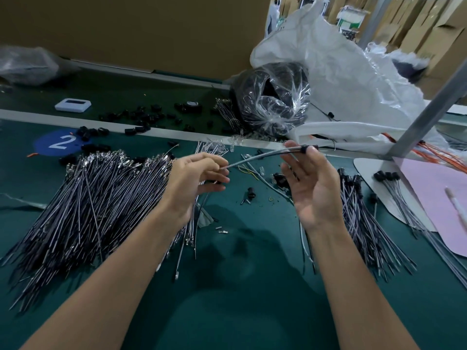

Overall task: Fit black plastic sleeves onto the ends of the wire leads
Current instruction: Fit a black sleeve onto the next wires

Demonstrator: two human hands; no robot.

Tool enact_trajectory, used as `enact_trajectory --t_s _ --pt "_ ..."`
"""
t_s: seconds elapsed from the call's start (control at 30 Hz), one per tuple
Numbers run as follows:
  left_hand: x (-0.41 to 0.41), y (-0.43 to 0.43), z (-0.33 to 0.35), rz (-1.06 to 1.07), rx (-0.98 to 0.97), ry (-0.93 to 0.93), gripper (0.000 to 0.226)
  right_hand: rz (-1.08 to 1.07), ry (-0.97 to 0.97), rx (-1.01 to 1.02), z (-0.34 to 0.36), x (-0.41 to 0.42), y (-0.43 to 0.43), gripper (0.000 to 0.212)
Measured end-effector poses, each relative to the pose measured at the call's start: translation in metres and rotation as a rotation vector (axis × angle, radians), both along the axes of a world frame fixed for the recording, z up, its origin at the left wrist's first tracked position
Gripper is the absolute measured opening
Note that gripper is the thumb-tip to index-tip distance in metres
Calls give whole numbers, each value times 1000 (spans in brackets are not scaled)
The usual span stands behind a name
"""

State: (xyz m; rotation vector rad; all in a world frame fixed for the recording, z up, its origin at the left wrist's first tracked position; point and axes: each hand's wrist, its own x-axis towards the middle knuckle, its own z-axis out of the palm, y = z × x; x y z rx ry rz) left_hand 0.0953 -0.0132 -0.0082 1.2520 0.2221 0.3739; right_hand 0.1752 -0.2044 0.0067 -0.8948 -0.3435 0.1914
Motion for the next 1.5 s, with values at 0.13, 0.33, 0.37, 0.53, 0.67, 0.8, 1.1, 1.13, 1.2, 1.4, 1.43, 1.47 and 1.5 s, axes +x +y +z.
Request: enact_trajectory --t_s 0.13,0.33,0.37,0.53,0.67,0.8,1.1,1.13,1.2,1.4,1.43,1.47,1.5 --pt "1 -5 -2 -74 11 -99 20 66 -43 -85 -1 -5 6 14" --pt "2 -16 -4 -215 128 -78 36 63 -301 -481 -15 -18 27 21" --pt "2 -16 -4 -212 138 -67 31 65 -312 -489 -17 -19 29 22" --pt "4 -13 -3 -128 56 -123 22 47 -311 -574 -19 -20 29 25" --pt "3 -14 -1 -42 -4 -160 23 128 -302 -663 -19 -17 27 9" --pt "3 -15 0 -12 0 -186 24 168 -355 -691 -19 -19 27 10" --pt "1 -18 1 -17 57 -145 43 65 -385 -599 -22 -23 35 14" --pt "0 -18 1 -14 44 -158 37 57 -393 -608 -23 -22 35 14" --pt "-1 -18 2 -7 1 -175 26 43 -400 -623 -24 -22 34 13" --pt "1 -16 1 -7 -65 -170 16 8 -427 -634 -26 -21 35 13" --pt "1 -16 1 -5 -73 -173 16 -2 -429 -638 -26 -21 35 11" --pt "1 -17 2 1 -81 -177 17 -13 -433 -643 -27 -20 34 8" --pt "1 -17 1 9 -87 -180 16 -25 -441 -649 -27 -20 34 6"
